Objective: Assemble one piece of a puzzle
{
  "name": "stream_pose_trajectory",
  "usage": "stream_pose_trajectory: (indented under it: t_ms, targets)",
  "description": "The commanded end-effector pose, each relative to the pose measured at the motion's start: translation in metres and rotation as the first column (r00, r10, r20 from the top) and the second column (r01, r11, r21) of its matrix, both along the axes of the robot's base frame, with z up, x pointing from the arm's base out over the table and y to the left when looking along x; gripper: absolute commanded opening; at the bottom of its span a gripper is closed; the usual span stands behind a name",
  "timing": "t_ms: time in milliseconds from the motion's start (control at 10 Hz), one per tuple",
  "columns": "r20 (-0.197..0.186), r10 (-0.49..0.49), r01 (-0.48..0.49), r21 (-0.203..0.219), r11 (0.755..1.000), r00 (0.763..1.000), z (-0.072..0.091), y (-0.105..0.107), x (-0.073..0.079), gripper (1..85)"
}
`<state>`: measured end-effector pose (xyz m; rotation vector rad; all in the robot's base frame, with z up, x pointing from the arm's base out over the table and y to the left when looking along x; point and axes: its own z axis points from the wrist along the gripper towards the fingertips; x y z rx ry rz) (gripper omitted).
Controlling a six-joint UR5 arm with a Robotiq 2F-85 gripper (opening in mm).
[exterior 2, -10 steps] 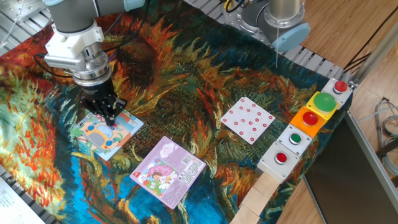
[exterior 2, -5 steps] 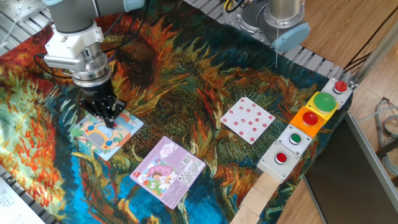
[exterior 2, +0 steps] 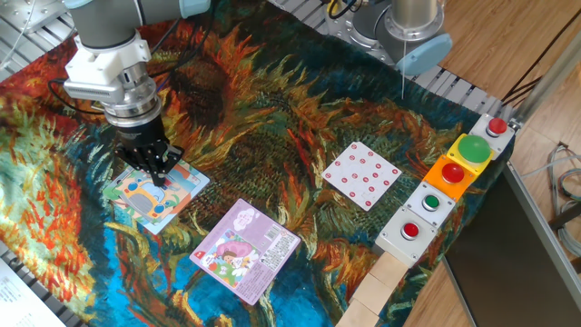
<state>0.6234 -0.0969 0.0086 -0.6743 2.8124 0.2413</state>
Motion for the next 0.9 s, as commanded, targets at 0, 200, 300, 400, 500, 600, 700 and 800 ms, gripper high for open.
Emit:
stream_pose_trajectory:
  t_ms: [0, 200, 300, 400, 500, 600, 700, 800]
  targets:
    - [0.005, -0.008, 0.008, 0.015, 1.000, 1.000, 0.002, -0.003, -0.003, 1.3]
    - [0.004, -0.006, 0.006, 0.014, 1.000, 1.000, 0.002, -0.005, -0.006, 1.3]
    - [0.004, -0.006, 0.006, 0.014, 1.000, 1.000, 0.003, -0.006, -0.007, 1.3]
    - [0.003, -0.004, 0.004, 0.014, 1.000, 1.000, 0.003, -0.008, -0.009, 1.3]
    - [0.002, -0.002, 0.002, 0.015, 1.000, 1.000, 0.004, -0.009, -0.011, 1.3]
    - [0.002, -0.001, 0.001, 0.016, 1.000, 1.000, 0.004, -0.011, -0.012, 1.3]
    - [0.002, 0.001, -0.001, 0.018, 1.000, 1.000, 0.004, -0.012, -0.013, 1.3]
    - [0.003, 0.004, -0.004, 0.020, 1.000, 1.000, 0.003, -0.012, -0.014, 1.3]
